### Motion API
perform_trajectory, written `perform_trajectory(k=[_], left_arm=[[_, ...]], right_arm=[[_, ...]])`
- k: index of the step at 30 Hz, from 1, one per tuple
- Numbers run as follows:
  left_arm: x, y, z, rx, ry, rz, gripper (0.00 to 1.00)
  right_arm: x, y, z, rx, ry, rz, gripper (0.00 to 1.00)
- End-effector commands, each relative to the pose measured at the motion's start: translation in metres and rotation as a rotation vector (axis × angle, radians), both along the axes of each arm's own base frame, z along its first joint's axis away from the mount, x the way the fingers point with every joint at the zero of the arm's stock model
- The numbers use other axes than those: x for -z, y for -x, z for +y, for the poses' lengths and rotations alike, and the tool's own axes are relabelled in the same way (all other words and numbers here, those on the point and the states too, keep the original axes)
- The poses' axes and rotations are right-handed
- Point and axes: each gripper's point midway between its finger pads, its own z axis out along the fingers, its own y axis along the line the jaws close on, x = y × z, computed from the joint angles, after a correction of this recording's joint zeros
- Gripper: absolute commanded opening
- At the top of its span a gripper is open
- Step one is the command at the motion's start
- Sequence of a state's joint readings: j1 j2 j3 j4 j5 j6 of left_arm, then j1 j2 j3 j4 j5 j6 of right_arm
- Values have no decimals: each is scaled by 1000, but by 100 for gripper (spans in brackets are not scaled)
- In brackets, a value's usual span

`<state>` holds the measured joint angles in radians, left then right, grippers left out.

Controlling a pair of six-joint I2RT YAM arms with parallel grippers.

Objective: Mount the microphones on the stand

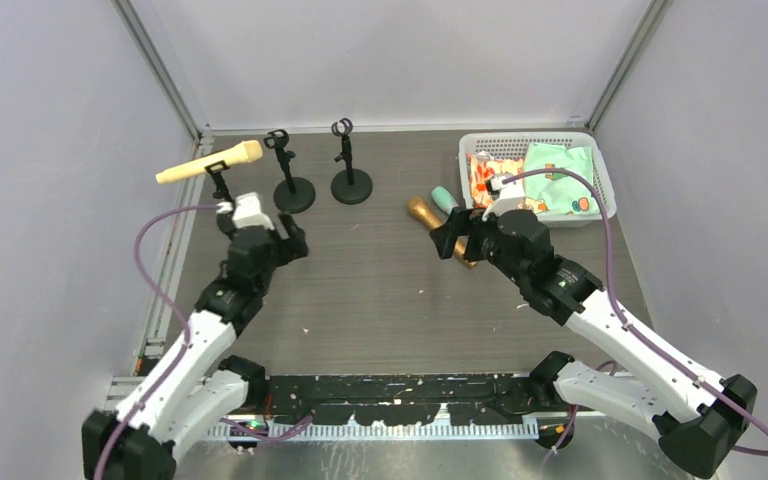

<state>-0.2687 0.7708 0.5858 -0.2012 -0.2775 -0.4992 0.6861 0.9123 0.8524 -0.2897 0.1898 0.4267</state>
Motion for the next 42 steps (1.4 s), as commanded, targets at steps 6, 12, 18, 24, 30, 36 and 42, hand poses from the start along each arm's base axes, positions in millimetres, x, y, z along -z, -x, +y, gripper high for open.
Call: perform_trajectory(k=[6, 12, 18, 24, 30, 36, 42], left_arm=[[9, -83, -22, -89, -318, -84, 82], [30, -135, -30, -64, -350, -86, 79], [48, -175, -33, -44, -344, -90, 79], [54, -203, -25, -58, -289, -93, 76], [55, -229, -22, -69, -278, -95, 73], [56, -247, -19, -91, -271, -93, 67], [60, -257, -19, -91, -260, -89, 52]], right_arm=[[-21, 11, -9, 3, -41, -53, 95], [-18, 15, -22, 24, 12, -63, 95], [-9, 14, -29, 38, 59, -63, 95], [-3, 13, -28, 29, 88, -58, 95], [0, 12, -29, 23, 106, -56, 94], [1, 13, -30, 21, 117, -58, 94], [3, 15, -29, 8, 125, -53, 88]])
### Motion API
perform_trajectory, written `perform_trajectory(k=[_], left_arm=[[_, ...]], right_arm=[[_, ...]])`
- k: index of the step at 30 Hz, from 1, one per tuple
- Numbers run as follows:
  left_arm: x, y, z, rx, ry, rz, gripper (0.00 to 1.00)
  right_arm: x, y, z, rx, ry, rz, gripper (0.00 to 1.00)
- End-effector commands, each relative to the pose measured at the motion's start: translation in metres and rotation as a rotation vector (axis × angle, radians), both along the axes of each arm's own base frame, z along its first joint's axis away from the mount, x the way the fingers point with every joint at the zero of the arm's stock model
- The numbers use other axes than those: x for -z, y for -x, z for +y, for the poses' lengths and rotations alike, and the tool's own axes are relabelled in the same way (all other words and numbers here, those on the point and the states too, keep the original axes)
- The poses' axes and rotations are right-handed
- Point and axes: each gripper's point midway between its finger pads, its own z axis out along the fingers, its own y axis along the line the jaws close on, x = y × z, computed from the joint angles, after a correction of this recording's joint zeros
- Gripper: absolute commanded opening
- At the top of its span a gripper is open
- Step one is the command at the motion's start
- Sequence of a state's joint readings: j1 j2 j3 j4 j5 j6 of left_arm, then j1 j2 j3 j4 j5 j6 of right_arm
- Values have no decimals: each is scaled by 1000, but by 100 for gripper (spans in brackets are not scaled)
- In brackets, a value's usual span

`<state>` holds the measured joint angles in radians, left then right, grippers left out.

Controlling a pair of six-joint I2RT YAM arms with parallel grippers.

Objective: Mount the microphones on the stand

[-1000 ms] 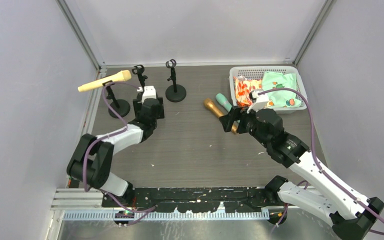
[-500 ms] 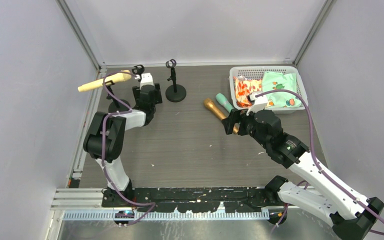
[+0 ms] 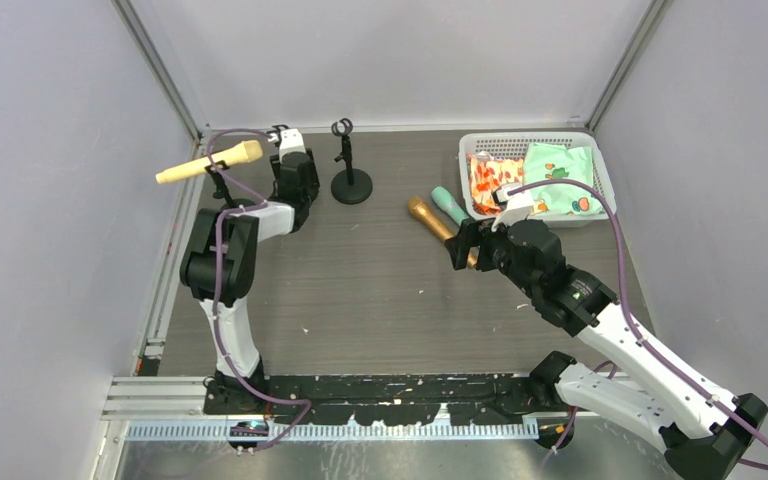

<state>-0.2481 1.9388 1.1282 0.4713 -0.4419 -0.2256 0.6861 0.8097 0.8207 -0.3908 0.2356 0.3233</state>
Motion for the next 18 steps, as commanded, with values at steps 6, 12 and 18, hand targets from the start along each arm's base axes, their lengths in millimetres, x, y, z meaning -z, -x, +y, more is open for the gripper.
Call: perform_trajectory(k=[6, 12, 18], left_arm=[[-18, -10, -8, 39, 47, -78, 32], [-19, 9, -13, 57, 34, -71, 17], [-33, 38, -24, 78, 2, -83, 12]], right_arm=[[-4, 1, 1, -18, 11, -19, 83], [-3, 3, 3, -36, 15, -13, 82], [-4, 5, 0, -39, 26, -14, 82]])
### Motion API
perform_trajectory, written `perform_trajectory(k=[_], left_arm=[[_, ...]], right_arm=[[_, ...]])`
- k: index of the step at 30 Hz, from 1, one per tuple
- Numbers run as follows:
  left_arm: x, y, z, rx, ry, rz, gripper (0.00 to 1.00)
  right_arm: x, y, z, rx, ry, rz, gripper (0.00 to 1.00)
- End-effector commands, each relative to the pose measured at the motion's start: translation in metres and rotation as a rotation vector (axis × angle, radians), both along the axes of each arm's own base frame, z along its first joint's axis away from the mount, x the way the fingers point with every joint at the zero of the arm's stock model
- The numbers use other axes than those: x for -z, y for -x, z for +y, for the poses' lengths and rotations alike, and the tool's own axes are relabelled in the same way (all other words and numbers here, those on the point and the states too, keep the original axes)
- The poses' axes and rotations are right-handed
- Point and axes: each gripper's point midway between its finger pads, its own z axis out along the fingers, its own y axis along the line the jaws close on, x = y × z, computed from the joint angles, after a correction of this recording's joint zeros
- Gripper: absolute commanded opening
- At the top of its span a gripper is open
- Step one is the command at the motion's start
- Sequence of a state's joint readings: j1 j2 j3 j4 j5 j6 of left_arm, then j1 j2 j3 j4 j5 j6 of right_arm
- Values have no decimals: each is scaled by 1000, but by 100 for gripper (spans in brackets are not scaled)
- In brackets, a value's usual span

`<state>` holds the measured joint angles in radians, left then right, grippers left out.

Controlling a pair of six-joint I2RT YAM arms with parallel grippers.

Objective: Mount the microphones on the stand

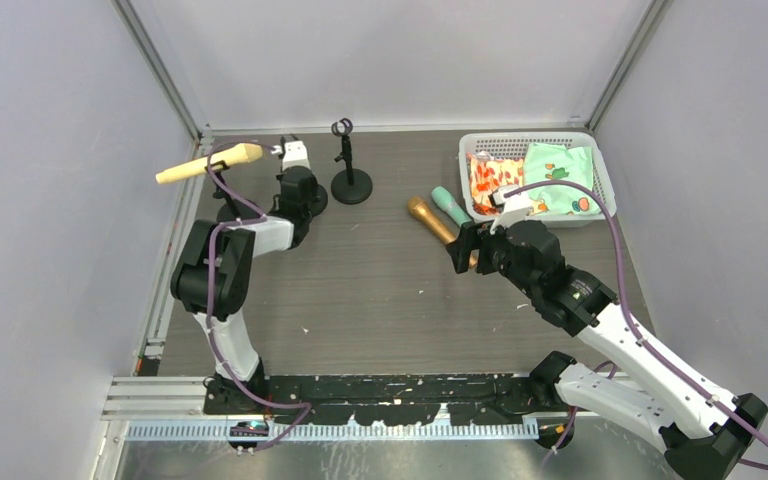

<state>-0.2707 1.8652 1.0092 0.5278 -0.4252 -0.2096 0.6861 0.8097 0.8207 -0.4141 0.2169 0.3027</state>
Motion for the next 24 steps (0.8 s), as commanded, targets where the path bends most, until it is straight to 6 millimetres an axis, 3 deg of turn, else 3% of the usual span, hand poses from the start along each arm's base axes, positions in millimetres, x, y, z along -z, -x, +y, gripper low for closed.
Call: perform_trajectory(k=[1, 10, 19, 24], left_arm=[[-35, 20, -19, 43, 0, -75, 12], [-39, 86, -39, 91, 19, -84, 10], [-50, 170, -113, 481, 164, -172, 9], [-51, 201, -150, 615, 189, -184, 9]], right_arm=[[-10, 2, 0, -16, -1, -27, 82], [-13, 6, -1, -19, -14, -26, 82], [-7, 5, -4, 7, -18, -7, 82], [-5, 5, -2, 7, -20, 6, 83]])
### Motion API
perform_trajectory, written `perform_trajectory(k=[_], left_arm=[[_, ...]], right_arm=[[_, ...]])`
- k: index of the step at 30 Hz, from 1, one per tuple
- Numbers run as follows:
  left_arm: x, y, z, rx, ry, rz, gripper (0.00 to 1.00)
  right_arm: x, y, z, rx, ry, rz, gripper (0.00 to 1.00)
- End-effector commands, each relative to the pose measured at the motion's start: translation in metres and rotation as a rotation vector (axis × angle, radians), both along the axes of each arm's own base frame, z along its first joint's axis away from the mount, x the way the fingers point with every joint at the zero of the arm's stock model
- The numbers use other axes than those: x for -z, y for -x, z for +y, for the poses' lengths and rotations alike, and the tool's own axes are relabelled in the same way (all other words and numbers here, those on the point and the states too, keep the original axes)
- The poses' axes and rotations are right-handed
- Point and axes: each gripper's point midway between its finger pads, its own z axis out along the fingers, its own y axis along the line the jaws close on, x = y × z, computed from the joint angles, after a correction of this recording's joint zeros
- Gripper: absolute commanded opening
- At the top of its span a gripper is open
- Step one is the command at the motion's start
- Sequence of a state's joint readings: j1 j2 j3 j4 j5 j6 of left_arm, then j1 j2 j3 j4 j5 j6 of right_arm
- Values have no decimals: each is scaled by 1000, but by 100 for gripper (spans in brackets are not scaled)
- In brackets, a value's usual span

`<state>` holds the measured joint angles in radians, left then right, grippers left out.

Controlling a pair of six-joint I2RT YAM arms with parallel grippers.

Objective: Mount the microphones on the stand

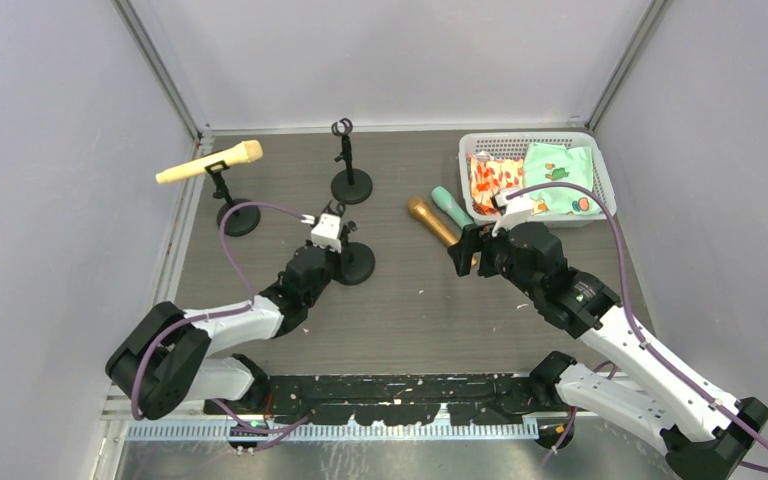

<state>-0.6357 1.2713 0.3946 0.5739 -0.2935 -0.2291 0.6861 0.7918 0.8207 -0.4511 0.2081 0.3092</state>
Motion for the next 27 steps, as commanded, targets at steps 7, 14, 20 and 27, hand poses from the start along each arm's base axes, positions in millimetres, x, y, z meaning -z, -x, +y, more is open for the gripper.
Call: perform_trajectory(k=[7, 14, 20, 27], left_arm=[[-41, 25, -61, 222, 140, -149, 14], [-36, 31, -52, 221, 105, -142, 38], [-39, 43, -41, 210, 115, -120, 59], [-48, 71, -31, 223, 214, -43, 71]], right_arm=[[-7, 2, -1, 24, -45, 5, 85], [-4, 4, -6, 55, -47, 20, 90], [0, 1, -4, 79, -52, 60, 92], [21, -8, -5, 151, 31, 184, 92]])
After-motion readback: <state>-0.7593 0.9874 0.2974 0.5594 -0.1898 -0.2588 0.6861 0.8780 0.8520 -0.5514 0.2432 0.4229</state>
